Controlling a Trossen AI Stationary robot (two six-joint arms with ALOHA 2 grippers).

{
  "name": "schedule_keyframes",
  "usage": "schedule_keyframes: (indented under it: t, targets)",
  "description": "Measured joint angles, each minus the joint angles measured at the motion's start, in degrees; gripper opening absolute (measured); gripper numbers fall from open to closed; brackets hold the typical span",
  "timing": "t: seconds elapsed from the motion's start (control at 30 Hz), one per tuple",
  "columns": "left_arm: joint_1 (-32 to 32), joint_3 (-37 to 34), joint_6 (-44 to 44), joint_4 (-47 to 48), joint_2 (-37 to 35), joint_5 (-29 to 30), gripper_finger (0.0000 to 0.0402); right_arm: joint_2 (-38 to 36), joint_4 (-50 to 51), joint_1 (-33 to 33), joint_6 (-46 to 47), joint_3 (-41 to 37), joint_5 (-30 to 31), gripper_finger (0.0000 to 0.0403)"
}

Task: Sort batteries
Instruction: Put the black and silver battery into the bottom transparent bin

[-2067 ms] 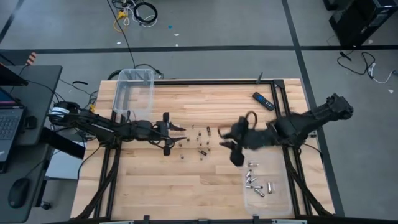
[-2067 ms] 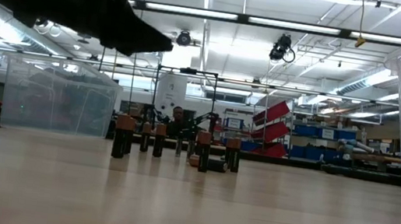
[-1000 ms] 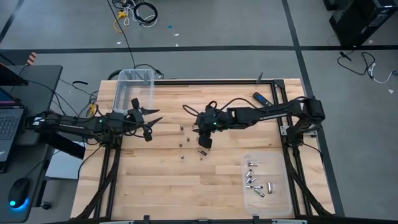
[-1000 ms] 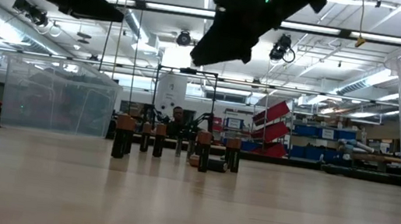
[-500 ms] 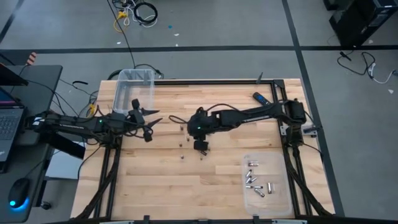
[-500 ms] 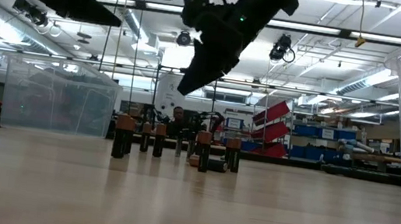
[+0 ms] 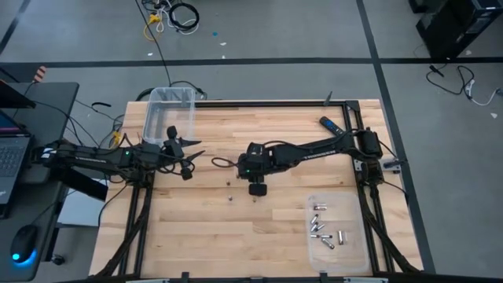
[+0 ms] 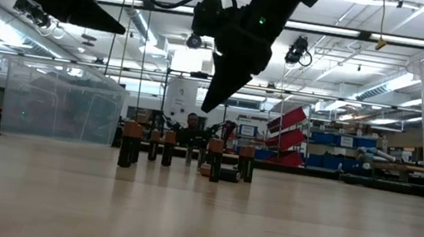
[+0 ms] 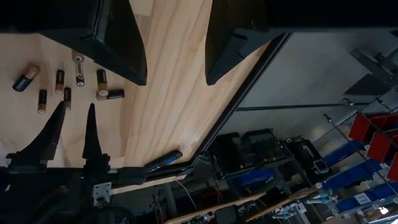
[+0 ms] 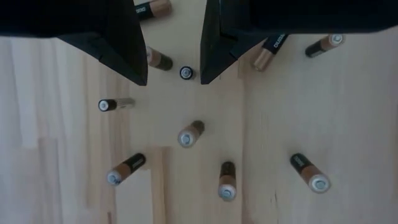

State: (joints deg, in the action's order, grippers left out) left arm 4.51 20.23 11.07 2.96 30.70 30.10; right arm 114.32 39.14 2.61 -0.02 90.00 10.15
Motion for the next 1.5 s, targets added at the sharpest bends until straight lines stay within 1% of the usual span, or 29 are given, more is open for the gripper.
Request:
schedule_keyframes:
  t: [0.2, 0.47, 0.8, 0.93, 1.13, 1.43, 1.5]
  targets:
    - [0.00, 0.00, -0.02, 0.00, 0.00, -0.01, 0.0161, 0.00, -0.95, 0.44, 0.23, -0.17, 0.91, 0.0133]
    - [0.00, 0.00, -0.87, 0.00, 0.00, -0.05, 0.0161, -0.09, -4.82, 0.44, 1.68, -3.83, 0.92, 0.0133]
    - [0.00, 0.00, -0.92, -0.04, 0.04, -0.08, 0.0161, -0.04, -5.21, 0.44, 2.81, -5.16, 0.92, 0.0133]
    - [0.00, 0.00, -0.92, -0.04, 0.04, -0.10, 0.0161, -0.04, -6.51, 0.44, 2.13, -5.16, 0.88, 0.0133]
    - [0.00, 0.00, -0.92, 0.00, 0.04, -0.12, 0.0161, -0.04, -8.49, 0.88, -1.45, -5.16, 0.83, 0.0133]
    - [0.00, 0.00, -0.92, 0.46, 0.04, -0.12, 0.0161, -0.04, -8.74, 0.92, -1.10, -5.21, 0.75, 0.0133]
    - [0.00, 0.00, -0.92, 0.48, 0.04, -0.12, 0.0161, -0.04, -10.55, 1.00, -1.08, -6.24, 0.95, 0.0133]
